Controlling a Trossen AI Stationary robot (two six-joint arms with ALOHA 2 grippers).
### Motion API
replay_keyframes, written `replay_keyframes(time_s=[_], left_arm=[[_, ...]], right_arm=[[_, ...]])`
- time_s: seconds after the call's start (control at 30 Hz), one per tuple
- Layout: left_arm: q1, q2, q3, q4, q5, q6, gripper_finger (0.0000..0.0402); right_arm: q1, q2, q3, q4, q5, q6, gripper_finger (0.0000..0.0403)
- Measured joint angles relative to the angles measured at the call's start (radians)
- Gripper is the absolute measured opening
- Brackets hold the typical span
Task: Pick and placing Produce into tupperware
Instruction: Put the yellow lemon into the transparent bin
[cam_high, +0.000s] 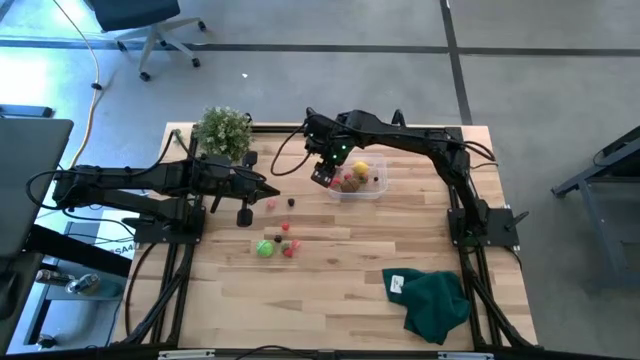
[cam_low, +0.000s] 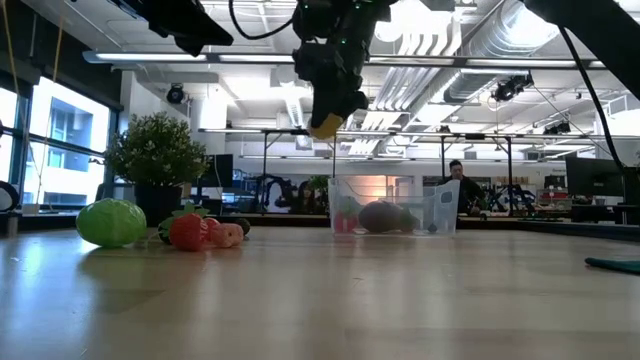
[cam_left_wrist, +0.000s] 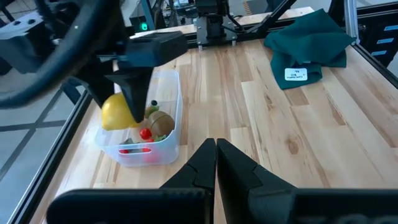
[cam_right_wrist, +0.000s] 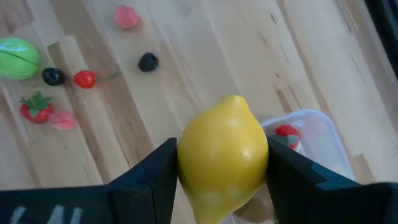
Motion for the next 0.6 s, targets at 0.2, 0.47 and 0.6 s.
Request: replay_keyframes(time_s=[0.2,0.47,0.6], left_arm=[[0.0,0.0,0.0,0.0,0.0,0.0,0.0005],[0.0,0.0,0.0,0.0,0.0,0.0,0.0005],[0.0,0.0,0.0,0.0,0.0,0.0,0.0005]], right_arm=[[0.002,-0.006,-0.038,0.05,-0.006,0.006,0.0175],[-0.007,-0.272,-0.467,0.307,-0.043,0.075,0.0175],[-0.014,-0.482,-0.712,0.483,0.016,0.153,0.0177]])
